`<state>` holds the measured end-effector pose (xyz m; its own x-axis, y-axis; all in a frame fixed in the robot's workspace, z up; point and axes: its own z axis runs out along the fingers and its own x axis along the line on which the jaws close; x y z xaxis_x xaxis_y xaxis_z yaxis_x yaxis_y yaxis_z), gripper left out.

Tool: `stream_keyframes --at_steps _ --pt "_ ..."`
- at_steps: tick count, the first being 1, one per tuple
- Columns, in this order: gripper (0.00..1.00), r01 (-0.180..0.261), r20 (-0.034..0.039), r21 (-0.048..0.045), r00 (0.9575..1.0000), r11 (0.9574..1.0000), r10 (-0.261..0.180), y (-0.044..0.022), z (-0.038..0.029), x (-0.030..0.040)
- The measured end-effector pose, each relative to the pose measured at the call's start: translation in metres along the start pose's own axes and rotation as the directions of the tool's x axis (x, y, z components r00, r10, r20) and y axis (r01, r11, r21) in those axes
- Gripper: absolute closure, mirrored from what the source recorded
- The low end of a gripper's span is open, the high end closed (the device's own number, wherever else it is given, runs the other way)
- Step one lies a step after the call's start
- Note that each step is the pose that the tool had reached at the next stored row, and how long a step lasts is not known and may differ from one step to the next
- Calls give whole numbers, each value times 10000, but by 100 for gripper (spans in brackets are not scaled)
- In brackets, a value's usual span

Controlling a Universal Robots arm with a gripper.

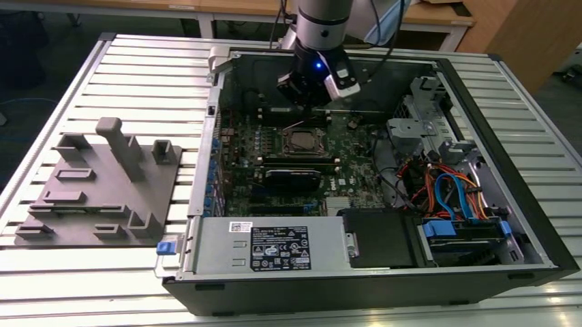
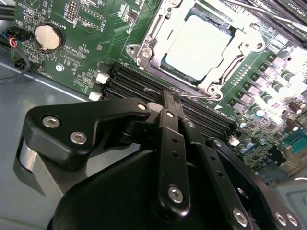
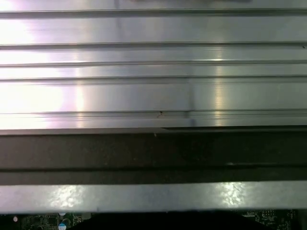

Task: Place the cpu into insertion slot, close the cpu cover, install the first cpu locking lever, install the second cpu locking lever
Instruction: 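Install the first cpu locking lever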

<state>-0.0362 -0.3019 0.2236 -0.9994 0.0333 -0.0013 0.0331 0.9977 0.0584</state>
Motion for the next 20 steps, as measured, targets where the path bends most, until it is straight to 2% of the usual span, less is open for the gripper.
stream_keyframes --at_steps 20 --pt "90 -3 0 1 10000 10000 3 2 96 -60"
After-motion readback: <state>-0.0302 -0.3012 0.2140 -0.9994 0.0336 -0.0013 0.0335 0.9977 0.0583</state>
